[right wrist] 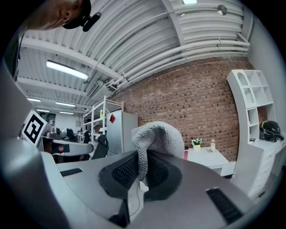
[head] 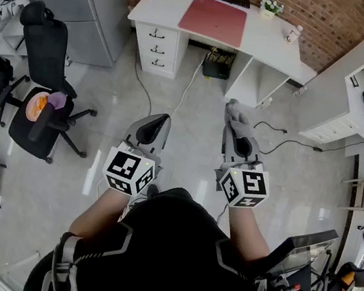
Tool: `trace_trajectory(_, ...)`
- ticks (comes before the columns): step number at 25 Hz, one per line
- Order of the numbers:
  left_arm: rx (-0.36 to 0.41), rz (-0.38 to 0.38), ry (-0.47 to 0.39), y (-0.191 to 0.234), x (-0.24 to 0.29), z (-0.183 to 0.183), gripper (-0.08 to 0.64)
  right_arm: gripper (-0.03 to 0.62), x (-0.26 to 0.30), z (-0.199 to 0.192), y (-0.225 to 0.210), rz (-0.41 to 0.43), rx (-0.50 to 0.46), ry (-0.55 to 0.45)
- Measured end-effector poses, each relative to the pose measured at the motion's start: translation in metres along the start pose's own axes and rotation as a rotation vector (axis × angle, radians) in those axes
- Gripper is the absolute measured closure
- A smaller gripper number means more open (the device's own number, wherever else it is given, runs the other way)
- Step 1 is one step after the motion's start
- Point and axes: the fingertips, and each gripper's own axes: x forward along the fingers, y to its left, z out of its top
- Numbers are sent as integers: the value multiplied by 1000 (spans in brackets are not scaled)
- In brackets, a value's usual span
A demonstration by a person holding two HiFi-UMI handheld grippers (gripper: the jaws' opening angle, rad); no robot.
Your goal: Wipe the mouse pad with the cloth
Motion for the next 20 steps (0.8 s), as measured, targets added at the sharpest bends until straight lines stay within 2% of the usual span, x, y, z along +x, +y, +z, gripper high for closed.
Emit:
trace_trajectory(13,-9,-17,11,4,2,-2,555,565,3,5,3,-1,23,-25)
trace_trajectory(17,-19,-21,11,8,2,-4,555,563,4,5,6,28,79,-41)
trace_trajectory(20,-29,-28,11,13,-1,-6,555,563,8,3,13,41,73,-35)
